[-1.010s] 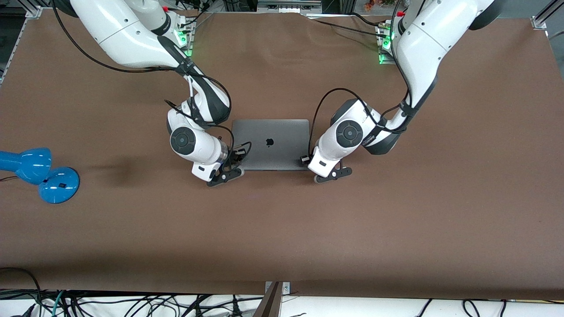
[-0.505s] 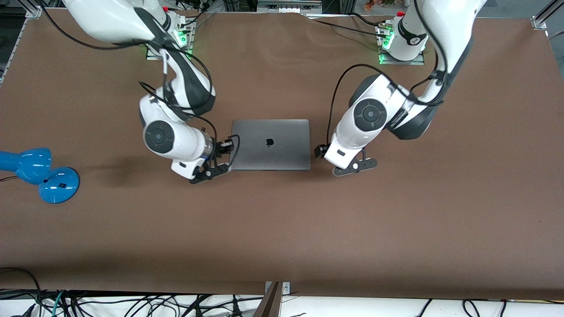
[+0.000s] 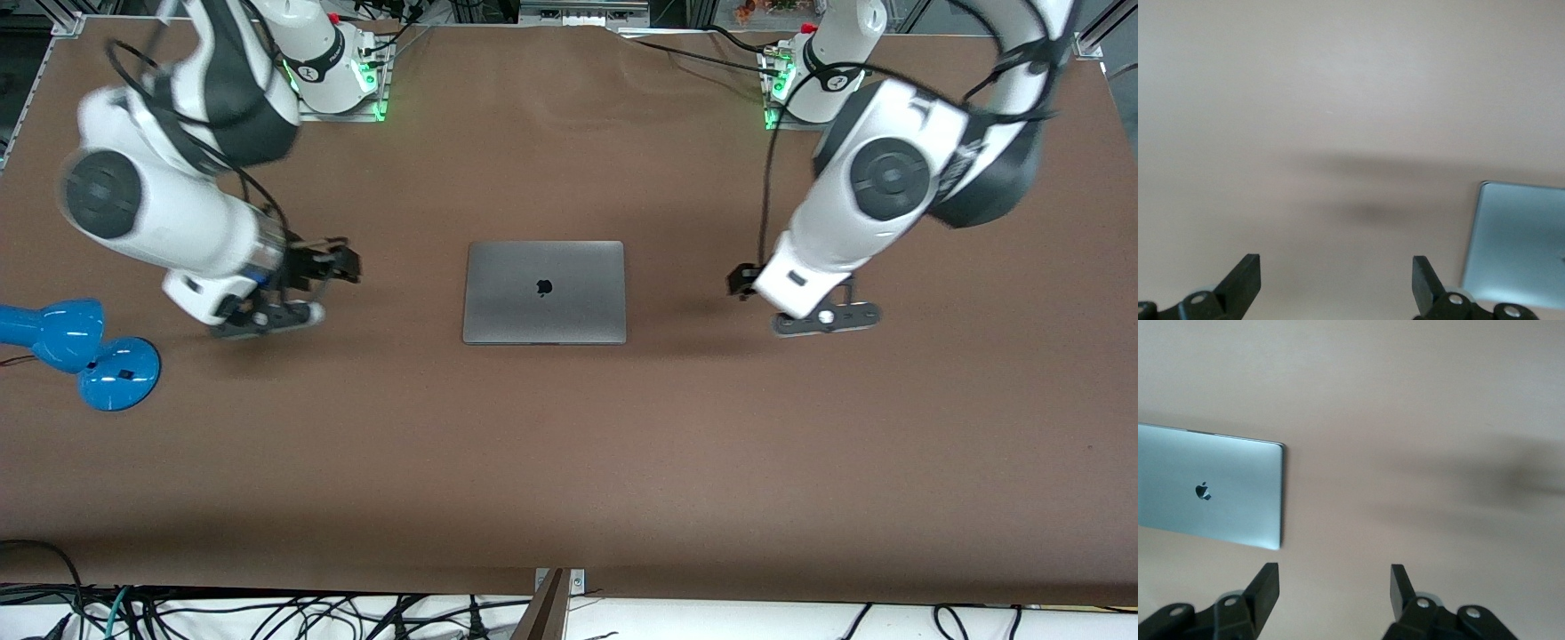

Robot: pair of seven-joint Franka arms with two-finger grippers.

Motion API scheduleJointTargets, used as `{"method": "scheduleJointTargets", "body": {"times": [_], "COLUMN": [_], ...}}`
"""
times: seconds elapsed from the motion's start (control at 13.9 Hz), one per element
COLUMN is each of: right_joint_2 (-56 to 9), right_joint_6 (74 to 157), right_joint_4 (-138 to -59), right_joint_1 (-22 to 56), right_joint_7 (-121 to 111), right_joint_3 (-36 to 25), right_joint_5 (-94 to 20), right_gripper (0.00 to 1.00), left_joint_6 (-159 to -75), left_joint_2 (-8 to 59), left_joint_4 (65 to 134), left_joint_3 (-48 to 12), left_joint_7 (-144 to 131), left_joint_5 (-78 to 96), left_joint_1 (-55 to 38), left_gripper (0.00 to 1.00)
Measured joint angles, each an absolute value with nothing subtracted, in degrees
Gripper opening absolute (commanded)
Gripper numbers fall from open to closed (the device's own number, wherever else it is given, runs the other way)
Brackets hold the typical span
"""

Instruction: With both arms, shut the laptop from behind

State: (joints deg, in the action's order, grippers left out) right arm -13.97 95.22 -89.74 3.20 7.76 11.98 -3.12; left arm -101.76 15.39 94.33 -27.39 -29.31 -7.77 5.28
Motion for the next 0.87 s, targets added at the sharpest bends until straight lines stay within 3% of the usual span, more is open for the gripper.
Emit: {"method": "scheduleJointTargets", "body": {"times": [0.07, 0.51, 0.72, 0.87], "right_joint_2": [-12.54, -8.47, -6.74, -5.68], "right_joint_6": [92.91, 86.71, 83.66, 82.67], "right_joint_4": [-88.76, -86.97, -86.88, -86.87], "right_joint_1": [2.48, 1.67, 1.55, 1.54], "right_joint_7": [7.75, 7.76, 7.75, 7.75], "right_joint_3": [11.32, 5.71, 2.74, 1.72], "right_joint_5": [-2.16, 0.86, 0.85, 0.86], "right_gripper": [0.87, 0.97, 1.00, 1.00], "left_joint_6": [-100.47, -93.36, -91.32, -88.84], "left_joint_2": [13.73, 9.19, 6.97, 4.24], "left_joint_4": [94.31, 91.75, 91.46, 91.95], "left_joint_3": [-27.38, -27.21, -25.13, -20.21], "left_joint_7": [-26.18, -11.65, -7.36, -4.70], "left_joint_5": [-7.75, -7.58, -4.15, -1.58], "left_joint_1": [7.38, 17.20, 17.19, 13.62], "left_gripper": [1.00, 1.00, 1.00, 1.00]}}
